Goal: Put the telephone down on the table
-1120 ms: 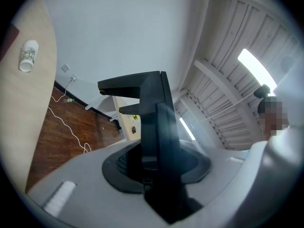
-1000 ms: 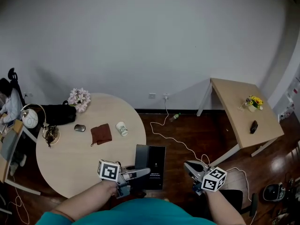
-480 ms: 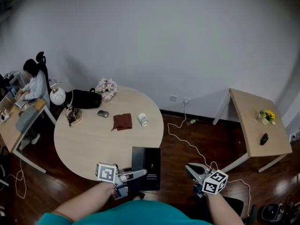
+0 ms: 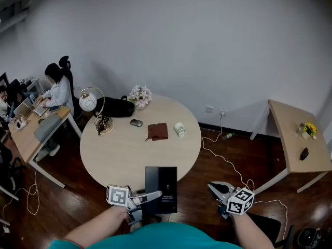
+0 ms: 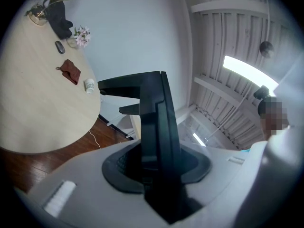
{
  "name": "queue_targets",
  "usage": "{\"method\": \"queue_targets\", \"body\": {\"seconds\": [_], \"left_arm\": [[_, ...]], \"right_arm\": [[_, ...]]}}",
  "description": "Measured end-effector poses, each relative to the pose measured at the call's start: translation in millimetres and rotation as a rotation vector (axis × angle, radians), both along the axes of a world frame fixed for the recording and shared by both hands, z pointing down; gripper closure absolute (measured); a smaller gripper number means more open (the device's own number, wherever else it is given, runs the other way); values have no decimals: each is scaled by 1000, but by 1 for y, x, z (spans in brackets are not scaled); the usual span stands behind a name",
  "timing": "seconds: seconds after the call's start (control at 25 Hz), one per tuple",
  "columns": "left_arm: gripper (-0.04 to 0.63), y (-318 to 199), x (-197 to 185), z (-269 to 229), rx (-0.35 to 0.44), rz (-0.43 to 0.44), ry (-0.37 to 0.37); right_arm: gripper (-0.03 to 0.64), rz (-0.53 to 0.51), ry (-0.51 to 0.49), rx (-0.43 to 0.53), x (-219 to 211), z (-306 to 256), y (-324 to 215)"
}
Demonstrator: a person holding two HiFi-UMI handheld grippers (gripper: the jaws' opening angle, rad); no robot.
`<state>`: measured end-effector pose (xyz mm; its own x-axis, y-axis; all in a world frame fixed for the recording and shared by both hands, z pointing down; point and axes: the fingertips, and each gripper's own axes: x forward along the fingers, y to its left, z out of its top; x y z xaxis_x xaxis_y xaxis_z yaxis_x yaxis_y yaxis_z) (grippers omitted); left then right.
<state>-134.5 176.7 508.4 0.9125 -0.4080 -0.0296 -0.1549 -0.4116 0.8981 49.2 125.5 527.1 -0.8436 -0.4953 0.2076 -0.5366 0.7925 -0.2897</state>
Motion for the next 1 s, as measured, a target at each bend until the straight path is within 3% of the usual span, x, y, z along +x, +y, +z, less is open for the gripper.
{"method": "queue_targets", "body": {"seconds": [0.2,0.36,0.56,0.68,0.84,1.0], "left_arm": [[420,5,-90,9,20,29,-20],[420,0,-186,10,68,50,-101],[420,-5,-273,10,41,-8,-106],[420,-15,-304,11,53,-48,-97],[420,-33,-324,22,3,-109,-53],[420,-68,-326,34,5,-131,-101]], "right_arm": [[615,21,25,29,-83,-12,-7],[615,46,-1,24,-165,-14,-12],[615,21,-32,-6,-244,-17,-16],[615,-6,-17,-19,-271,-14,-28],[615,-35,-14,-34,-289,-6,-56],[615,-78,-1,-31,-297,2,-93]]}}
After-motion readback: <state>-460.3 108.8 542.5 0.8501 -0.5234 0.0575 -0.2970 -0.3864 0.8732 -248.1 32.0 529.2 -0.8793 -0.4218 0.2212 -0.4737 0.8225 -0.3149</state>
